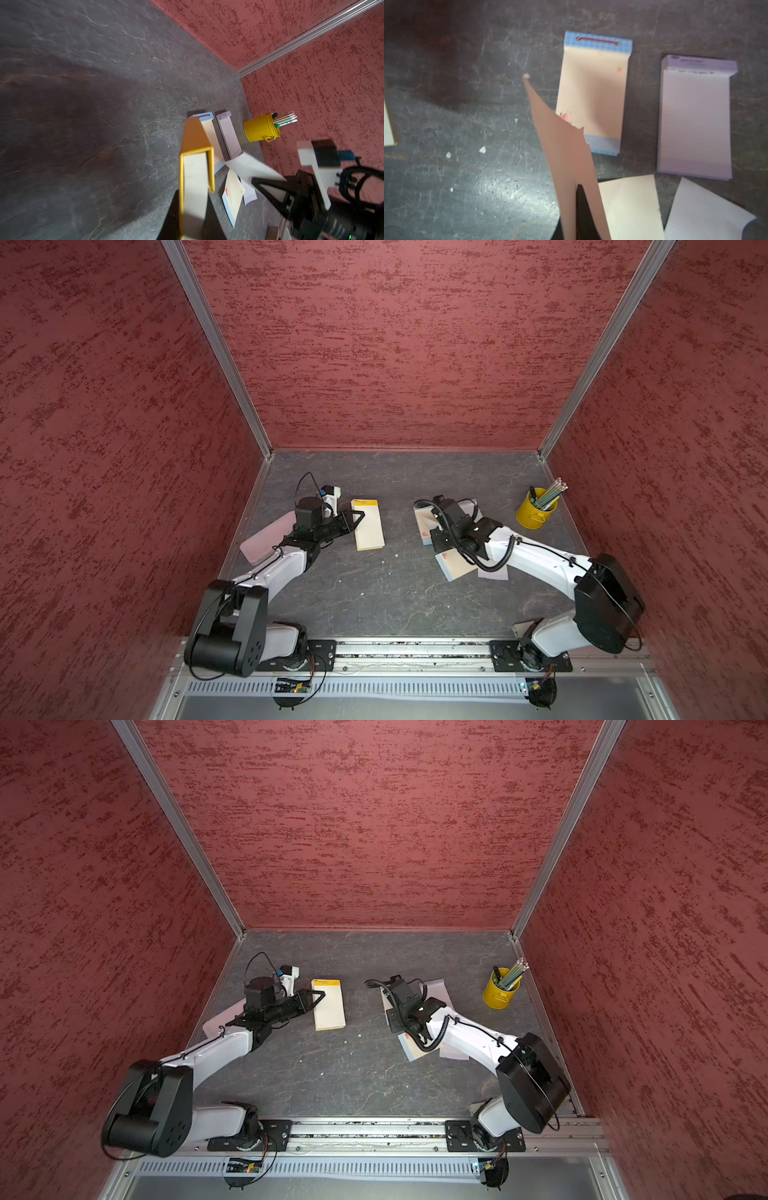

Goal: Tear off pages from different memo pads
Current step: Place the paper at the center of the board, then move the memo pad to the center of the board.

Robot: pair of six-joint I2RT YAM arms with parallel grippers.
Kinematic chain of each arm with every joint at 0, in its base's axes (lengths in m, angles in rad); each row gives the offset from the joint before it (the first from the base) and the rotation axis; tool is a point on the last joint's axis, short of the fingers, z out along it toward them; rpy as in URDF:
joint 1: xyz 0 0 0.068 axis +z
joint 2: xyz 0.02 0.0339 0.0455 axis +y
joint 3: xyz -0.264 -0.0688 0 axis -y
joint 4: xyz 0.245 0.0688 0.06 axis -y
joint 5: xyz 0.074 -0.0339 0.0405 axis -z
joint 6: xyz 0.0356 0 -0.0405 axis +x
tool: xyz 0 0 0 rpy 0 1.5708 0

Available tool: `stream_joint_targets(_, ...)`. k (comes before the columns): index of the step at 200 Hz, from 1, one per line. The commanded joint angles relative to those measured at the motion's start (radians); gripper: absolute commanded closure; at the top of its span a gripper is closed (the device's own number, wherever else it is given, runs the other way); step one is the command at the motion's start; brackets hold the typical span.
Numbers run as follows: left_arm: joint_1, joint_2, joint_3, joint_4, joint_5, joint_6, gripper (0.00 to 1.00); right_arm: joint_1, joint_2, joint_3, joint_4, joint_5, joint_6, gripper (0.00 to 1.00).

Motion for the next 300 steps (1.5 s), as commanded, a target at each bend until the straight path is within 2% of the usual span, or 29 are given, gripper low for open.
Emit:
stream_joint_targets(1, -0.015, 0.086, 0.057, 0.085, 0.091, -0.040, 1.00, 0.085, 0.036, -0.023, -0.032, 0.152, 0.108, 1.00)
stream_joint_targets(27, -0.049, 0.186, 0.091, 0.115, 0.083, -0.035, 1.00, 0.145, 0.122, -0.031, -0.005, 0.175, 0.134, 0.96)
stream_joint_targets(54, -0.048, 0.259, 0.108, 0.096, 0.057, -0.021, 1.00, 0.199, 0.188, -0.037, 0.036, 0.069, 0.137, 0.85)
stream_joint_targets(86, -0.046, 0.318, 0.138, 0.063, 0.026, -0.002, 1.00, 0.207, 0.199, -0.059, 0.082, -0.107, 0.130, 0.65)
stream_joint_targets(111, -0.053, 0.345, 0.155, 0.049, 0.023, 0.007, 1.00, 0.204, 0.158, -0.087, 0.148, -0.249, 0.137, 0.43)
stream_joint_targets(128, -0.065, 0.357, 0.171, 0.023, 0.012, 0.019, 1.00, 0.184, 0.133, -0.099, 0.183, -0.342, 0.146, 0.35)
stream_joint_targets(184, -0.096, 0.359, 0.212, -0.087, -0.072, 0.062, 1.00, -0.003, -0.114, -0.152, 0.262, -0.512, 0.209, 0.32)
stream_joint_targets(230, -0.154, 0.416, 0.284, -0.079, -0.109, 0.041, 0.95, -0.095, -0.165, -0.182, 0.253, -0.365, 0.269, 0.35)
stream_joint_targets(269, -0.166, 0.515, 0.358, -0.051, -0.115, 0.009, 0.95, -0.111, -0.206, -0.228, 0.269, -0.302, 0.302, 0.36)
stream_joint_targets(300, -0.239, 0.605, 0.445, -0.028, -0.085, -0.044, 0.96, -0.116, -0.225, -0.238, 0.272, -0.260, 0.316, 0.37)
